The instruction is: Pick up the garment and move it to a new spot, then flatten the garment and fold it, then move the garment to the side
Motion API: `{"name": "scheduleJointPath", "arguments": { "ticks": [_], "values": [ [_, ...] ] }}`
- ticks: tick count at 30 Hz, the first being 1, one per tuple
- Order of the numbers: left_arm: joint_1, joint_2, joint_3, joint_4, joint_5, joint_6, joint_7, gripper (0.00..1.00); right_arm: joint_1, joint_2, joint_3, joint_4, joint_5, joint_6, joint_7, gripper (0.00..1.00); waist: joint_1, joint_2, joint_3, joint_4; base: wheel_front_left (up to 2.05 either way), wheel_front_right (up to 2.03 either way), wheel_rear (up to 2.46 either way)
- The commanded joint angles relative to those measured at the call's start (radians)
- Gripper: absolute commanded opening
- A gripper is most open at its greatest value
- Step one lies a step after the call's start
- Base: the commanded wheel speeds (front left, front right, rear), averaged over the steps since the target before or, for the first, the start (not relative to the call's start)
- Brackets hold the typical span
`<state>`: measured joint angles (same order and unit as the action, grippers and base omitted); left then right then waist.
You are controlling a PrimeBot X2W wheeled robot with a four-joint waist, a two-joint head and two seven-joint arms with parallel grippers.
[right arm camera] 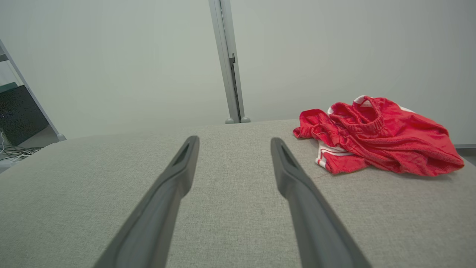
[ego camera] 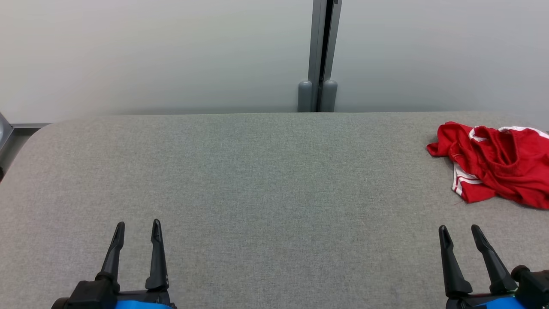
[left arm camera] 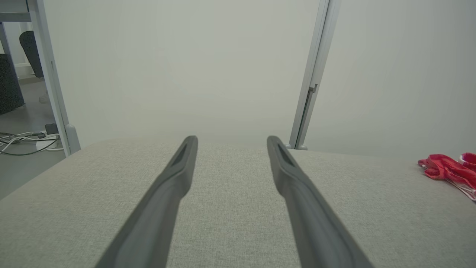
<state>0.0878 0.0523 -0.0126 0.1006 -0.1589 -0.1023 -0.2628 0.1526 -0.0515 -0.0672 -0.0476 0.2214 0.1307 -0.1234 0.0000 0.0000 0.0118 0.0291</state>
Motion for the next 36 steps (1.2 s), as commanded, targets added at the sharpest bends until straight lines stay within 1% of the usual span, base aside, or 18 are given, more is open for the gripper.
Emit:
{"name": "scheduleJointPath", "arguments": {
  "ticks": [1,12,17,18,22,36],
  "values": [
    [0.01,0.001,0.001,0.003,-0.002,-0.002,-0.002,1.0,0.017,0.001,-0.003,-0.004,0.0,0.0,0.002,1.0,0.0,0.0,-0.001,0.0,0.0,0.0,0.0],
    [0.003,0.002,0.005,0.012,0.001,-0.005,-0.002,1.0,0.016,0.001,-0.014,0.002,0.001,0.0,0.013,1.0,0.0,0.0,0.003,-0.003,0.0,0.0,0.0],
    [-0.004,0.002,0.009,0.013,0.009,0.006,-0.002,1.0,0.012,0.001,-0.014,0.003,0.002,0.0,0.012,1.0,0.0,0.0,0.007,-0.004,0.0,0.0,0.0],
    [0.008,0.0,0.004,0.016,0.003,0.004,0.0,0.0,0.007,0.0,-0.011,0.003,0.001,0.0,0.012,0.0,0.0,0.0,0.007,-0.004,0.0,0.0,0.0],
    [0.016,-0.002,0.003,0.049,-0.018,0.003,0.01,0.0,0.009,0.003,-0.005,0.033,0.018,0.0,0.015,0.0,0.0001,0.0,0.007,-0.004,0.0,0.0,0.0],
    [-0.026,-0.002,0.027,0.066,-0.287,-0.003,0.08,0.0,-0.044,-0.01,0.002,0.081,0.289,0.0,0.045,0.0,0.0001,0.0,0.005,-0.007,0.0,0.0,0.0]
  ]
}}
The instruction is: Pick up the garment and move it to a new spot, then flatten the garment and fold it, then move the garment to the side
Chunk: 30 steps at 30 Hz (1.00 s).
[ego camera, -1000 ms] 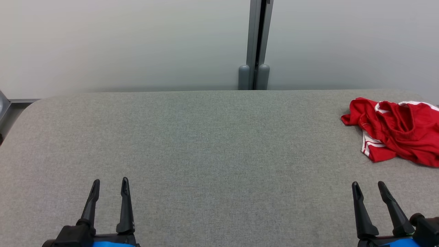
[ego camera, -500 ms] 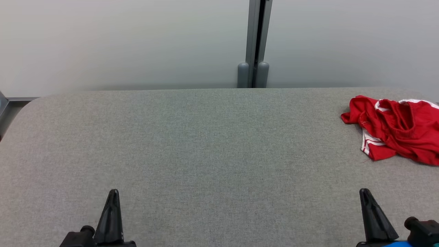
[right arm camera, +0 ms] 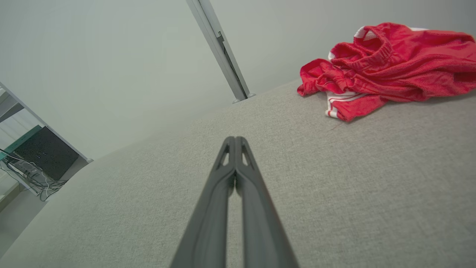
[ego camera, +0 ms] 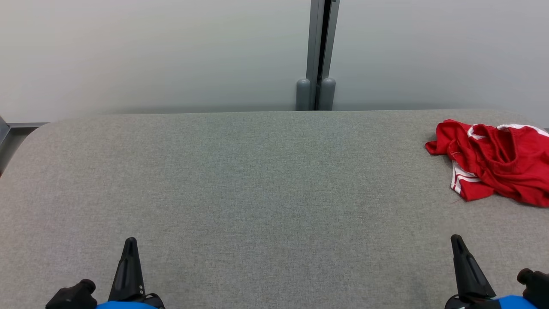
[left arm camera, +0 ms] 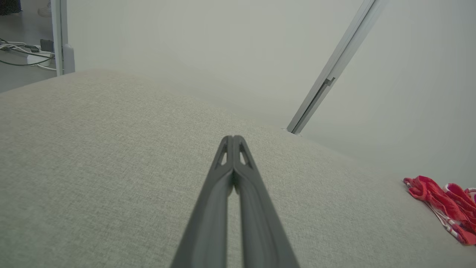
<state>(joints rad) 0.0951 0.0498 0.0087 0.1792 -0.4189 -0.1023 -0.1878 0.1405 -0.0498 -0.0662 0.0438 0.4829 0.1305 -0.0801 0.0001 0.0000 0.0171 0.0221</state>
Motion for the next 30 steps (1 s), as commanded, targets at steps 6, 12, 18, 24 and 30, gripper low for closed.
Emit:
{"name": "scheduleJointPath", "arguments": {
  "ticks": [6,12,18,24,30],
  "values": [
    [-0.049,0.001,0.014,-0.006,-0.129,-0.005,0.03,0.0,-0.051,-0.015,0.003,0.008,0.129,0.0,0.014,0.0,0.0,0.0,-0.001,-0.001,0.0,0.0,0.0],
    [-0.064,0.001,0.023,-0.001,-0.224,-0.007,0.054,0.0,-0.07,-0.018,0.003,0.024,0.223,0.0,0.026,0.0,0.0,0.0,-0.002,-0.003,0.0,0.0,0.0],
    [-0.078,0.001,0.031,0.005,-0.313,-0.01,0.077,0.0,-0.086,-0.02,0.004,0.04,0.31,0.0,0.037,0.0,0.0,0.0,-0.002,-0.004,0.0,0.0,0.0],
    [-0.091,0.001,0.038,0.011,-0.396,-0.012,0.099,0.0,-0.102,-0.022,0.003,0.054,0.391,0.0,0.049,0.0,0.0,0.0,-0.003,-0.005,0.0,0.0,0.0],
    [-0.103,0.001,0.044,0.016,-0.475,-0.014,0.119,0.0,-0.116,-0.023,0.002,0.069,0.468,0.0,0.06,0.0,0.0,0.0,-0.004,-0.006,0.0,0.0,0.0]
  ]
}}
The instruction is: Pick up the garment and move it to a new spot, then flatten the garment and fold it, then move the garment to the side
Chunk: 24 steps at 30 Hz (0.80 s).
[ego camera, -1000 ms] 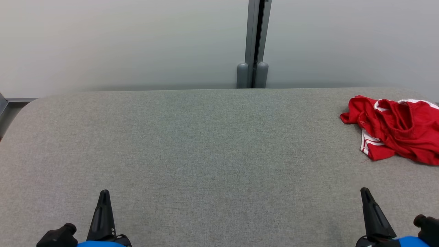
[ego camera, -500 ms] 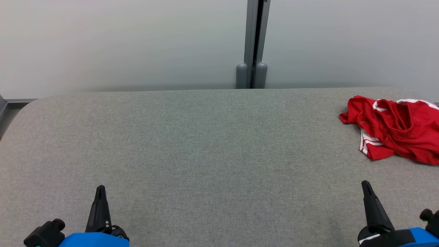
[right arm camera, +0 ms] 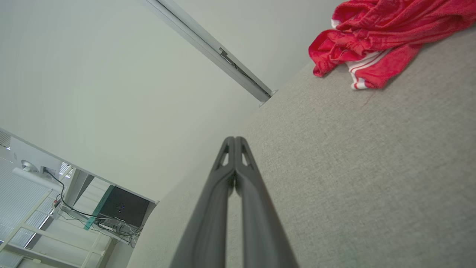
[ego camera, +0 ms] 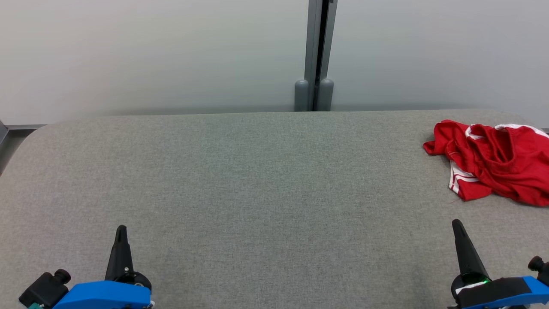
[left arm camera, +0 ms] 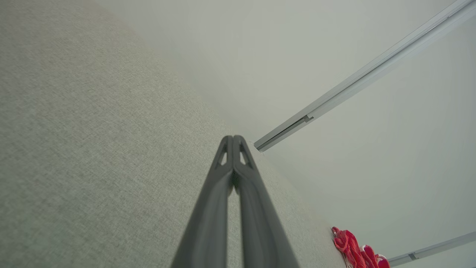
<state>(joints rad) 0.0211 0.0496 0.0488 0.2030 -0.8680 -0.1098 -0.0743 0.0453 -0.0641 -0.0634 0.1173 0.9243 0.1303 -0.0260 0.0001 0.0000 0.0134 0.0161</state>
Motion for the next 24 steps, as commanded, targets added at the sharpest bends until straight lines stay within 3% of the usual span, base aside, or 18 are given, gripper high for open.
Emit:
{"name": "scheduleJointPath", "arguments": {
  "ticks": [1,24],
  "values": [
    [-0.03,0.001,0.005,-0.007,-0.037,-0.007,0.008,0.0,-0.023,-0.009,-0.001,-0.002,0.038,0.0,0.007,0.0,-0.0001,0.0,0.0,0.0,0.0,0.0,0.0],
    [-0.073,0.001,0.029,0.011,-0.306,-0.014,0.078,0.0,-0.076,-0.01,-0.008,0.046,0.296,0.0,0.049,0.0,-0.0001,0.0,-0.003,-0.005,0.0,0.0,0.0]
  ]
}}
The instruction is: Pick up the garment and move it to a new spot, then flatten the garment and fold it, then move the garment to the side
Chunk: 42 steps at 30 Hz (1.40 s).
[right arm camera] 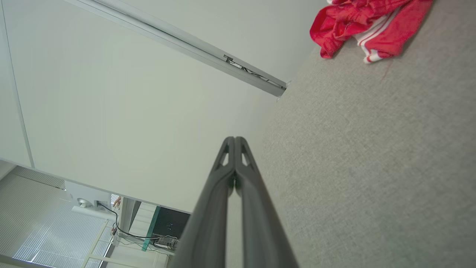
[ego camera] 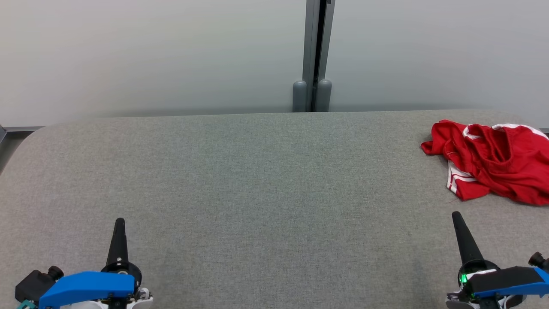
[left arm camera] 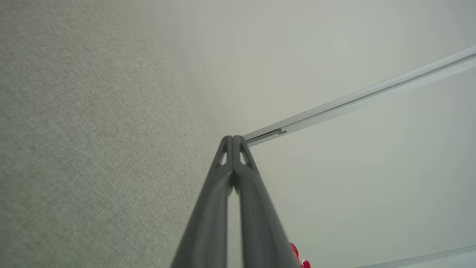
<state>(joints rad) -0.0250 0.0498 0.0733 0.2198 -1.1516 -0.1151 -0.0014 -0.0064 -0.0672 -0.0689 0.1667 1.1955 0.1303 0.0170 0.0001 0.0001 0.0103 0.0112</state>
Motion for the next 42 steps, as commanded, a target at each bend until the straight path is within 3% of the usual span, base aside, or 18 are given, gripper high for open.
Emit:
{"name": "scheduleJointPath", "arguments": {
  "ticks": [1,42],
  "values": [
    [-0.027,0.001,0.005,-0.006,-0.022,-0.009,0.005,0.0,-0.024,-0.007,-0.002,-0.004,0.025,0.0,0.006,0.0,0.0,-0.0001,0.0,0.0,0.0,0.0,0.0],
    [-0.078,0.001,0.035,0.019,-0.37,-0.017,0.095,0.0,-0.091,-0.003,-0.019,0.062,0.352,0.001,0.064,0.0,-0.0001,-0.0001,-0.005,-0.008,0.0,0.0,0.0]
  ]
}}
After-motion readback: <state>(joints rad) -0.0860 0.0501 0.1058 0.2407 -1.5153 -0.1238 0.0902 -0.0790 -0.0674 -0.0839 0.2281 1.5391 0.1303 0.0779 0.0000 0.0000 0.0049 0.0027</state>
